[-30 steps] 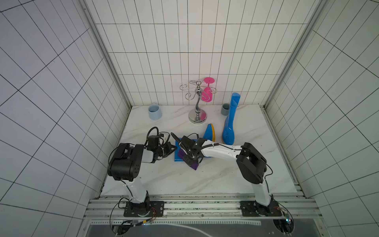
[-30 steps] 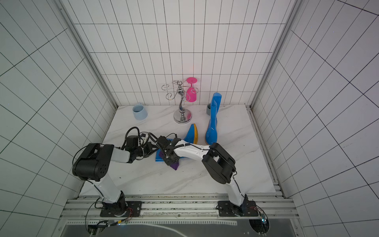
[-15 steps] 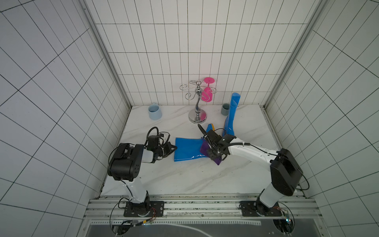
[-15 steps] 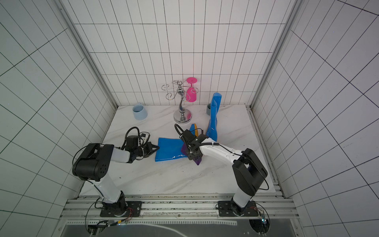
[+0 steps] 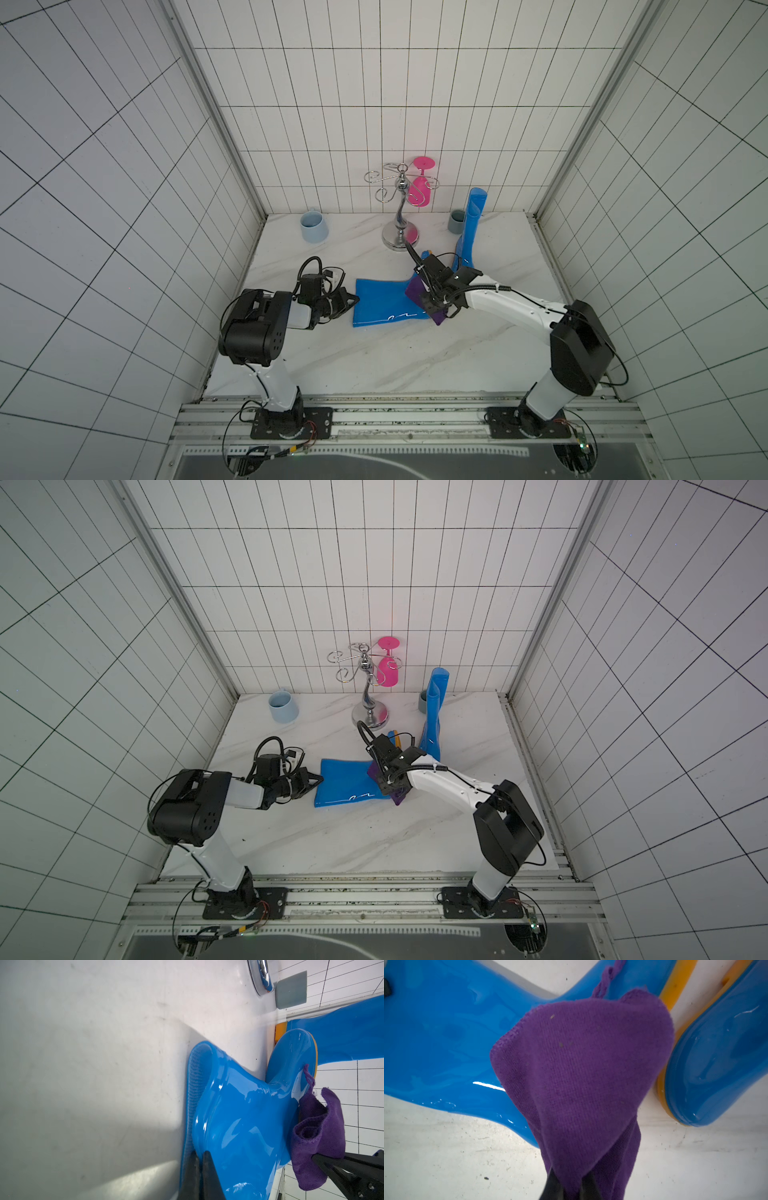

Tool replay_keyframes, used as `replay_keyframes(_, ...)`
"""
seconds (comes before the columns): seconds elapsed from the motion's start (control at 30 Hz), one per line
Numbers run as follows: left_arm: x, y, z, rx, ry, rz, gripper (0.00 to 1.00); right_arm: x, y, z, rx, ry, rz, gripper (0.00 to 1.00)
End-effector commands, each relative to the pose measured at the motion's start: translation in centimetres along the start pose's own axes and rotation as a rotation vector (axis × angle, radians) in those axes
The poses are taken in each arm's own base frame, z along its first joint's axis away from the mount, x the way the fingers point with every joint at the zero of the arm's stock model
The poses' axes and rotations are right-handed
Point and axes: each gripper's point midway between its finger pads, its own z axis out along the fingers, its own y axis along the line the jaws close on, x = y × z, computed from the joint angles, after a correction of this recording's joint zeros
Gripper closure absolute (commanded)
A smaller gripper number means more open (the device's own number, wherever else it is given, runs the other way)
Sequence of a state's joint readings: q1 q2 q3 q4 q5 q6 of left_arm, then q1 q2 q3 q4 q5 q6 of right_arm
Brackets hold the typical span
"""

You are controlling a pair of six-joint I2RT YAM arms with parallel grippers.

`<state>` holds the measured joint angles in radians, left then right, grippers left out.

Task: Wipe the rubber boots with a cloth
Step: Wipe the dirt off the rubber boot.

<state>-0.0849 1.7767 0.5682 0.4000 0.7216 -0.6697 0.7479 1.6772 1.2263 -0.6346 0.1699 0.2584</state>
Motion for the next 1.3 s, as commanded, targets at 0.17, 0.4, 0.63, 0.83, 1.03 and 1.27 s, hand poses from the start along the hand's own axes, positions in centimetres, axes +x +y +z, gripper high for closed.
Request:
replay_keyframes(0.17,0.2,0.4,0.6,-0.020,0.016,0.016,1.00,-5.8,-0.2,0.7,0.007,-0.104,0.013,1.00)
replay_keyframes(0.4,0.4,0.4,0.6,-0.021,0.021,0.017,1.00,-10.0,-1.7,1.6,0.038,-0.139,0.034,1.00)
replay_keyframes(0.63,0.4,0.4,0.7,-0.019,0.023,0.019,1.00,-12.6,-4.5,3.2,0.079,-0.149,0.079,1.00)
replay_keyframes(0.83,0.4,0.4,0.7,-0.017,0.025,0.018,1.00,-15.8,-6.7,3.8,0.095,-0.191,0.117,1.00)
replay_keyframes(1.03,0.4,0.4,0.8,-0.016,0.027,0.019,1.00,-18.2,-8.2,5.4,0.101,-0.186,0.144,1.00)
replay_keyframes(1.27,0.4,0.4,0.8,-0.016,0.027,0.018,1.00,-16.9,-8.5,6.3,0.094,-0.139,0.149,1.00)
